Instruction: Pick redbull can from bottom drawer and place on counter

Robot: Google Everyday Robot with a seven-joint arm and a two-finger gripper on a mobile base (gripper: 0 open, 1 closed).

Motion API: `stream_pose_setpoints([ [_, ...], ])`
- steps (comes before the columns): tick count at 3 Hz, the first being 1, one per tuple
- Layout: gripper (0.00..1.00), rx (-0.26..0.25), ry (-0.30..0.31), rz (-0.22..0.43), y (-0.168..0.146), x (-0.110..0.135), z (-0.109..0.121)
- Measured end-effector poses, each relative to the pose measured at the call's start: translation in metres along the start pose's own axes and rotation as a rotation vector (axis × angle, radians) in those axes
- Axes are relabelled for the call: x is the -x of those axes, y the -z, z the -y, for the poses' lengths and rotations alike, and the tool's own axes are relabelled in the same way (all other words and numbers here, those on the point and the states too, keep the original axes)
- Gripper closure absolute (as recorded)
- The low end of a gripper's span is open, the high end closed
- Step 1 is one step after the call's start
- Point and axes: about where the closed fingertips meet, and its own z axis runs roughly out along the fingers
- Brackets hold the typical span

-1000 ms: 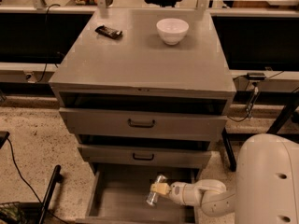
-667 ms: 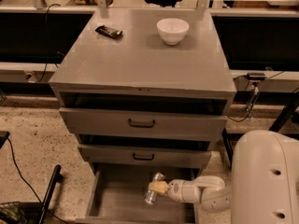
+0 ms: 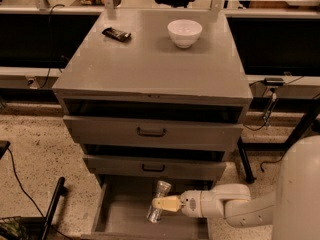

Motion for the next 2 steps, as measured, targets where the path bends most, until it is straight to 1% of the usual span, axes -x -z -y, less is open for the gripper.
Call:
stream_pose_setpoints([
  [1, 1.00, -0.069, 0.105, 0.024, 0.021, -0.002, 0.071],
  [2, 1.00, -0.070, 0.182, 0.043, 0.040, -0.002, 0.135],
])
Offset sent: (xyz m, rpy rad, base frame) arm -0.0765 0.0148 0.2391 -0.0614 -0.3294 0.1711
